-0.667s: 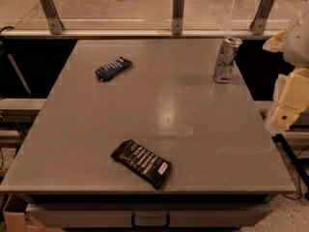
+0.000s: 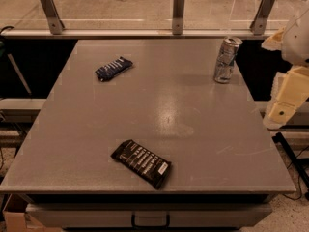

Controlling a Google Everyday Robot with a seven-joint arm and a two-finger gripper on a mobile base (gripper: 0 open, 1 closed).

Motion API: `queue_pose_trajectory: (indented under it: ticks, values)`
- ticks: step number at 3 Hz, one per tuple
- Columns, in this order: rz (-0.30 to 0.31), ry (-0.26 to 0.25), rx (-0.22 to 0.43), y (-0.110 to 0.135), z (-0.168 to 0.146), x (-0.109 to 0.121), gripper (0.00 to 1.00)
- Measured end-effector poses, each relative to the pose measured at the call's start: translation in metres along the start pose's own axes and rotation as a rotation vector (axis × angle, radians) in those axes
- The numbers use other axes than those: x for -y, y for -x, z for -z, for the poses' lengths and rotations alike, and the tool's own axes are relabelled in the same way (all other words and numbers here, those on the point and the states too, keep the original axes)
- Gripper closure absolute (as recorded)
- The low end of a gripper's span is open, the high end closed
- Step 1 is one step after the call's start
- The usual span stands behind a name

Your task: Move redbull can near rxbar chocolate

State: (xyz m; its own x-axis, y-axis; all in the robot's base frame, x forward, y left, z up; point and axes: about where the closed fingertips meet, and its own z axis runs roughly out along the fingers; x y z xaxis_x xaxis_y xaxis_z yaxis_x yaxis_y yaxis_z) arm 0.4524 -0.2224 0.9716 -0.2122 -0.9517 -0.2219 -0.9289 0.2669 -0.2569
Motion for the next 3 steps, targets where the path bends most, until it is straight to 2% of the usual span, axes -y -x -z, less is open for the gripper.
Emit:
queue_pose_trajectory:
  ticks: [1, 3]
  values:
    - [-0.01, -0.023, 0.069, -0.004, -0.022, 0.039, 0.0]
    - [-0.082, -0.091, 0.281, 0.009, -0.083, 0.128, 0.0]
